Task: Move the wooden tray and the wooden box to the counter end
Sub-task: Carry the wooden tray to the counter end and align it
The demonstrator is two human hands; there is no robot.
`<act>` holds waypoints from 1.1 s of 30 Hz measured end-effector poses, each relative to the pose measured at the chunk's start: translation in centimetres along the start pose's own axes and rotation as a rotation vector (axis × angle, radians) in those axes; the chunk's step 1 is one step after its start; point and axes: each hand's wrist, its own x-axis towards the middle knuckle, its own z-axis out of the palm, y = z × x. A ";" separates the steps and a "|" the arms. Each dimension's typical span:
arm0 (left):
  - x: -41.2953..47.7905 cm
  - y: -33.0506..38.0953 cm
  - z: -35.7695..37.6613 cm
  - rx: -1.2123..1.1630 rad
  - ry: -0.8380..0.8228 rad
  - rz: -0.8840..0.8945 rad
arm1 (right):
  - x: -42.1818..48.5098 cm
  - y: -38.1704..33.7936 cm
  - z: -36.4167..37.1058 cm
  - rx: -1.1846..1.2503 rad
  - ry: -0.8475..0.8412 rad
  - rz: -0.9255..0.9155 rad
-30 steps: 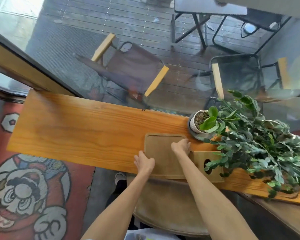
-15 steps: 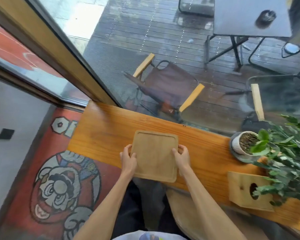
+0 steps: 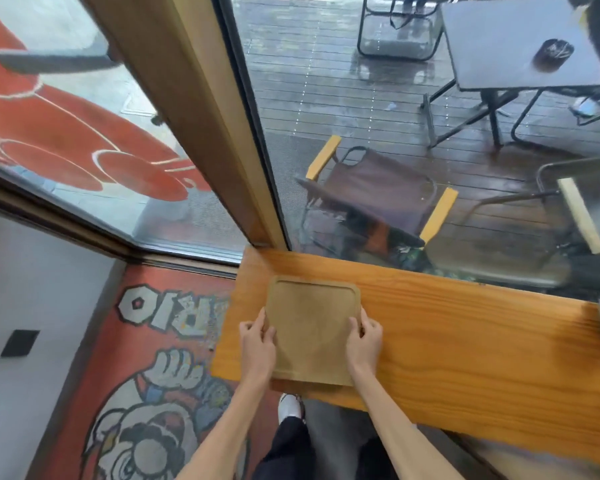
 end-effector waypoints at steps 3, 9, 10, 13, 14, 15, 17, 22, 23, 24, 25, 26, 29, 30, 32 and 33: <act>3.1 -0.7 -0.4 0.020 -0.002 0.047 | 1.2 -0.3 3.1 -0.001 0.094 -0.040; 6.4 0.0 2.5 0.082 0.015 0.137 | 4.9 -0.4 3.6 -0.022 0.231 -0.132; 6.7 0.3 2.9 0.139 0.032 0.154 | 5.3 -0.4 3.5 -0.032 0.244 -0.142; 7.4 1.0 3.6 0.193 0.027 0.182 | 6.4 -0.4 3.1 -0.054 0.263 -0.158; 7.5 1.2 3.7 0.179 0.012 0.186 | 6.7 -0.4 3.0 -0.055 0.269 -0.161; 7.6 1.1 3.9 0.165 0.004 0.200 | 7.0 -0.4 2.9 -0.054 0.274 -0.166; 7.8 1.1 4.2 0.157 0.004 0.233 | 7.4 -0.6 2.8 -0.055 0.285 -0.168; 7.9 0.4 4.2 0.198 0.003 0.310 | 7.3 -0.2 2.7 -0.060 0.319 -0.205; 8.0 0.2 4.0 0.202 -0.006 0.340 | 7.2 -0.2 2.6 -0.053 0.325 -0.212; 8.0 0.0 3.8 0.208 -0.011 0.371 | 7.1 -0.1 2.5 -0.048 0.328 -0.218; 8.1 -0.3 3.6 0.218 -0.012 0.405 | 7.0 -0.1 2.4 -0.054 0.324 -0.229; 8.2 -0.5 3.4 0.231 -0.012 0.441 | 6.9 0.2 2.2 -0.073 0.312 -0.247; 8.1 -2.7 2.3 0.386 0.025 0.633 | 6.0 1.9 1.0 -0.203 0.174 -0.387; 7.8 -3.8 1.8 0.446 0.019 0.700 | 5.4 2.7 0.4 -0.261 0.106 -0.454; 7.0 -5.6 0.9 0.555 -0.066 0.800 | 4.0 4.8 -0.7 -0.399 -0.010 -0.568; 6.7 -6.4 0.6 0.625 -0.117 0.830 | 3.3 5.8 -1.1 -0.487 -0.038 -0.611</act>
